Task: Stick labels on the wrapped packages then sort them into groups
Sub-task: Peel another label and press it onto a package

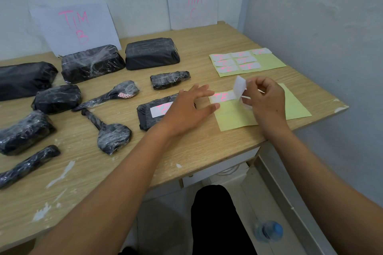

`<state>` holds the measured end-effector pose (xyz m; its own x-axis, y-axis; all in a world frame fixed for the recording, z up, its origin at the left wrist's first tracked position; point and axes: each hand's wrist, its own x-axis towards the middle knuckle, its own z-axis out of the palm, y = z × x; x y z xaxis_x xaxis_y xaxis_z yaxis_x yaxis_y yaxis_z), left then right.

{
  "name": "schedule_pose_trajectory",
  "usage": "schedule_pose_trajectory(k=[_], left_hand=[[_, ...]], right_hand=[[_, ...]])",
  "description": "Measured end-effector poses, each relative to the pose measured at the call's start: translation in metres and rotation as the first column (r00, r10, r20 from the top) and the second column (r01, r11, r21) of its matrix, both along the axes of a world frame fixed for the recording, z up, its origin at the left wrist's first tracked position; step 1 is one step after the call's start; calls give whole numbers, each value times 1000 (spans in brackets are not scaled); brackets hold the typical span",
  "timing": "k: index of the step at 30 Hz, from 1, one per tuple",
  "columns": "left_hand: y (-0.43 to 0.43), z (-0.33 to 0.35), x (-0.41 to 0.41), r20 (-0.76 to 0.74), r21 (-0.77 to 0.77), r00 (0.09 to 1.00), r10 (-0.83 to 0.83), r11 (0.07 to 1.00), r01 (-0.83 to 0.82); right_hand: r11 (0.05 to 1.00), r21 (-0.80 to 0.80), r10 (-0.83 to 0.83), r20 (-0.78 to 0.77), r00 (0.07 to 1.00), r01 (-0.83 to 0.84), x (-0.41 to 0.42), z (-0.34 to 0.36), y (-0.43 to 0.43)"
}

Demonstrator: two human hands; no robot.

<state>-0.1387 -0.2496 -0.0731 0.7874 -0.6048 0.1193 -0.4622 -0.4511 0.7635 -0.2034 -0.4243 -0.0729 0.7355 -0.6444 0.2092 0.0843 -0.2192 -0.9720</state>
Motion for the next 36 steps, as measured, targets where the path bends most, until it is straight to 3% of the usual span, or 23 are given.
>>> schedule_pose_trajectory(k=[4,7,10,14,20,23,26,29,32,34,36], left_hand=[[1,3,-3,-14,-229,994,111,967,-111],[-2,7,-7,42,-305,982,184,938,-162],[-6,18,-13,-11,-374,979,204,907,-193],[-3,32,-21,-182,-438,955,236,850,-293],[14,31,-12,-402,-450,876,266,776,-442],[21,29,-10,-414,-480,871,265,749,-457],[29,28,-8,-376,-484,875,304,741,-465],[39,27,-3,-352,-469,869,347,739,-484],[49,28,0,-307,-455,884,352,762,-461],[53,30,2,-271,-447,895,353,778,-442],[58,33,5,-250,-441,900,357,786,-434]], right_hand=[[982,-180,55,25,998,-50,4,8,16],[959,-274,93,66,994,-71,5,16,31],[913,-395,148,79,986,-106,7,17,41],[737,-671,197,101,975,-80,10,14,51],[529,-849,274,159,948,-11,15,15,60],[549,-834,301,141,943,-50,17,16,66],[646,-757,307,134,942,-103,18,17,73],[777,-617,252,130,959,-120,19,18,79],[906,-377,208,-3,978,-194,27,24,84],[937,-214,271,-58,961,-277,33,28,86],[935,-181,304,-39,952,-306,39,29,88]])
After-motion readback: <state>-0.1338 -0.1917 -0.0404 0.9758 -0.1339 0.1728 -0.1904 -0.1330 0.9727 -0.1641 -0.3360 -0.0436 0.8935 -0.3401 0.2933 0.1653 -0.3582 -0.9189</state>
